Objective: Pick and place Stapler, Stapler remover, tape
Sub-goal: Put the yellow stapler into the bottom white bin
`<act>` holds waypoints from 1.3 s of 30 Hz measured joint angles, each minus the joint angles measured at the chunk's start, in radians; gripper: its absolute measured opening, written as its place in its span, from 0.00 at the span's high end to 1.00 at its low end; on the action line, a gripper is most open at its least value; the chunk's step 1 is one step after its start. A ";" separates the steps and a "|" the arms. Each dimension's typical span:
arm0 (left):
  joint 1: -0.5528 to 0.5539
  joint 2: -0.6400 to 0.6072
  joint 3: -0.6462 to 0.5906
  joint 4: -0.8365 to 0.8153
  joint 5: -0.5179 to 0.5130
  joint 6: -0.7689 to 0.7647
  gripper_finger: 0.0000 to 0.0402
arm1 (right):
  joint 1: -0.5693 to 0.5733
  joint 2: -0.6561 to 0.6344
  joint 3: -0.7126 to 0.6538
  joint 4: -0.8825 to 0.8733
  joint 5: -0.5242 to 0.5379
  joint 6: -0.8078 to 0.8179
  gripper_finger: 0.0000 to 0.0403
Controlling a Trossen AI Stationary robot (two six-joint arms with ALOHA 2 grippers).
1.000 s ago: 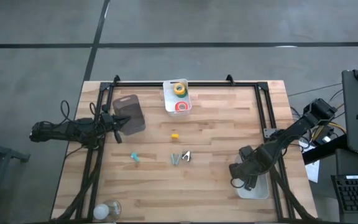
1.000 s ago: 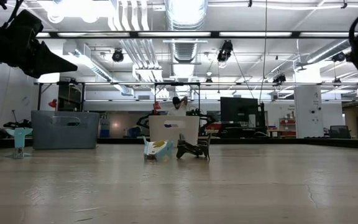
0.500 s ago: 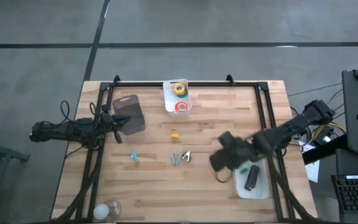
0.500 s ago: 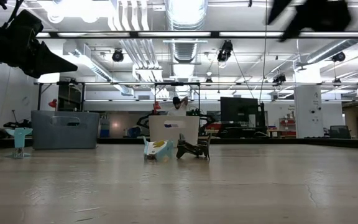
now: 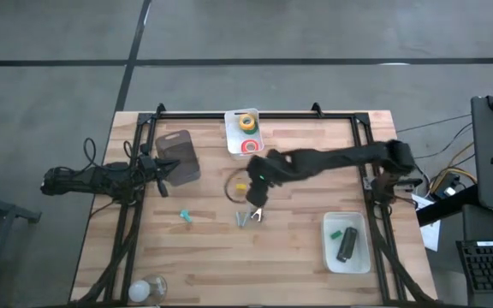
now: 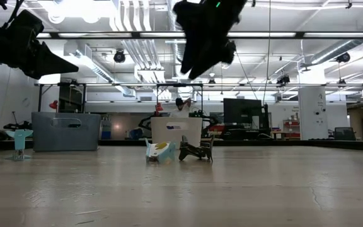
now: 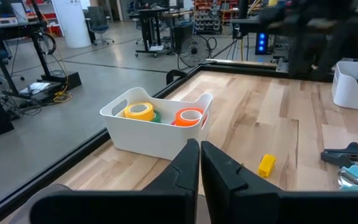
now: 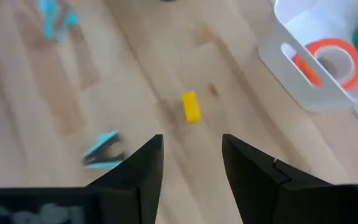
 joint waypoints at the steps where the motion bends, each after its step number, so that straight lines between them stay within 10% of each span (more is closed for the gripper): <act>1: 0.000 0.000 0.000 0.000 0.000 0.000 0.95 | -0.018 0.027 0.016 -0.001 -0.026 -0.034 0.61; 17: 0.000 0.000 0.000 0.001 0.000 0.000 0.95 | -0.122 0.374 0.236 -0.011 -0.211 -0.321 0.54; 39: 0.000 0.000 0.000 0.000 0.000 0.000 0.95 | -0.140 0.446 0.233 -0.002 -0.188 -0.314 0.57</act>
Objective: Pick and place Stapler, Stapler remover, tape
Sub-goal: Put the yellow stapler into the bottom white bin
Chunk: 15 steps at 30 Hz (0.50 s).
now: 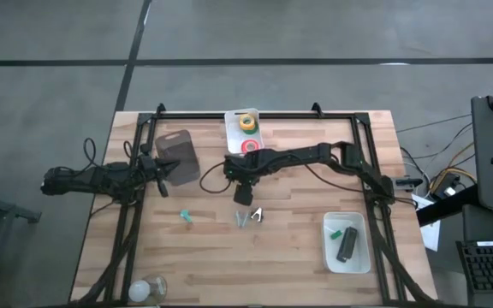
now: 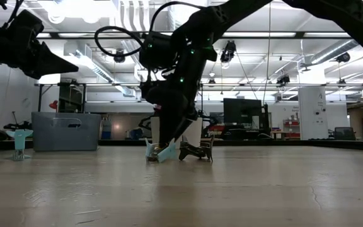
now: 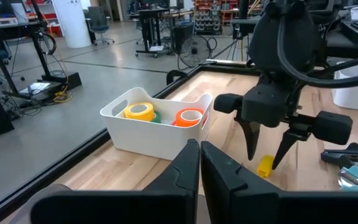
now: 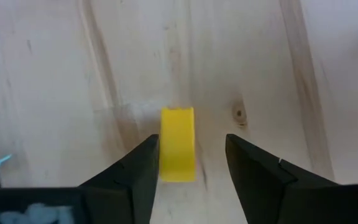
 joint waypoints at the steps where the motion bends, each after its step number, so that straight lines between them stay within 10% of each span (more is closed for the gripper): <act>1: 0.000 0.000 0.000 0.000 0.000 0.000 0.95 | -0.002 0.000 -0.001 0.000 -0.001 0.001 0.58; 15: 0.000 0.000 0.000 0.000 0.000 0.000 0.95 | -0.022 0.000 -0.008 -0.001 -0.086 0.022 0.79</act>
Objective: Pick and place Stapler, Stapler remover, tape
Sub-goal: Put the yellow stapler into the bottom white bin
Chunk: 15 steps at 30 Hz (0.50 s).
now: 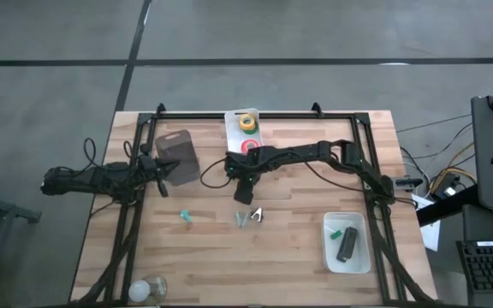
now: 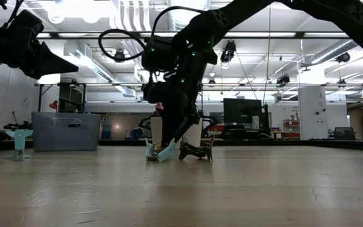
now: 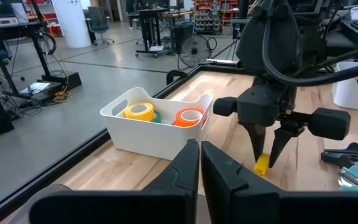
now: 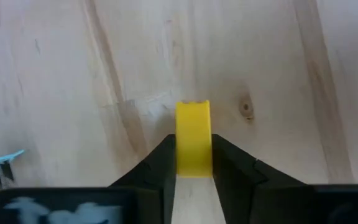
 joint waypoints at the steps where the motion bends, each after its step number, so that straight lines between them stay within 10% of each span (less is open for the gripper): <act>1: 0.000 0.000 0.000 0.000 0.000 0.000 0.95 | 0.001 0.000 0.000 0.000 -0.001 0.007 0.81; 15: 0.000 0.000 0.000 0.000 0.000 0.000 0.95 | 0.022 -0.142 0.000 -0.133 -0.068 0.157 0.82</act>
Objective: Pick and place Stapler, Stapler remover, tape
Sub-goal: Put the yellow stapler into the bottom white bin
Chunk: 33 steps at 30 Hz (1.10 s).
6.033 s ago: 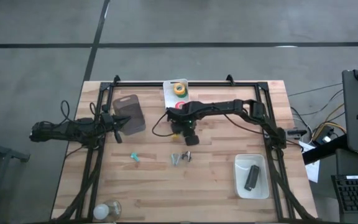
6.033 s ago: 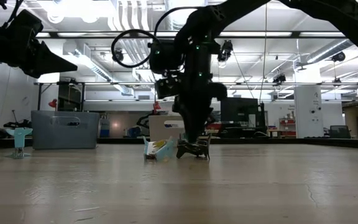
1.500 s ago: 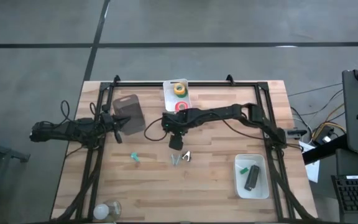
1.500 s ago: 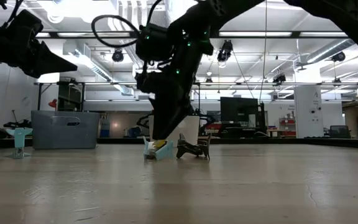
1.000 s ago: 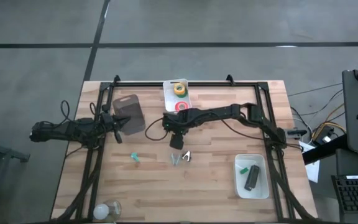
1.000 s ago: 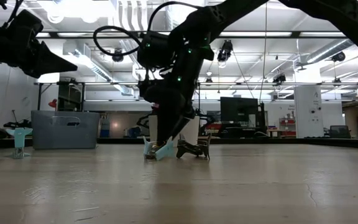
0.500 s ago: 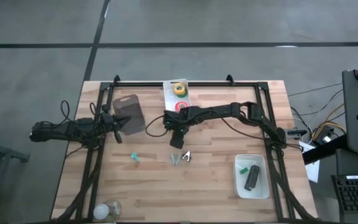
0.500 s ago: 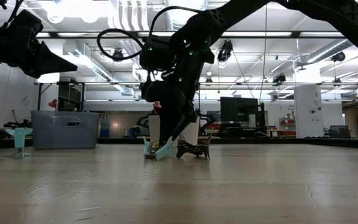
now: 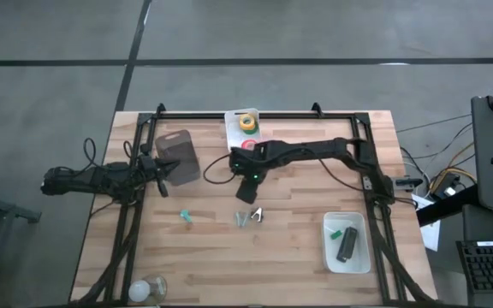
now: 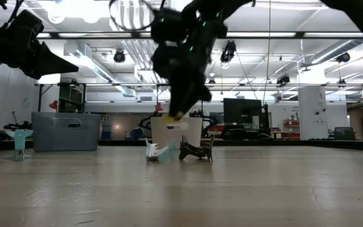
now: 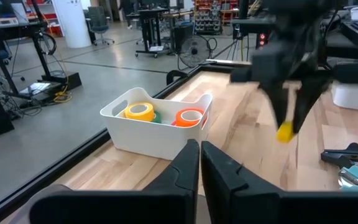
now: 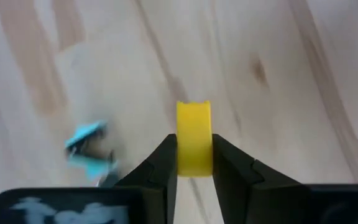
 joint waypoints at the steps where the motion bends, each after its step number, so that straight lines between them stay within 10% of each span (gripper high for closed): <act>1: 0.000 0.000 0.000 0.000 0.000 0.000 0.95 | 0.007 -0.019 0.000 -0.028 0.001 0.000 0.82; 11: 0.000 0.000 0.000 0.000 0.000 0.000 0.95 | 0.164 -0.248 -0.128 -0.192 0.167 0.187 0.82; 33: 0.000 0.000 0.000 0.000 0.000 0.000 0.95 | 0.789 -0.790 -0.787 -0.137 0.318 1.549 0.81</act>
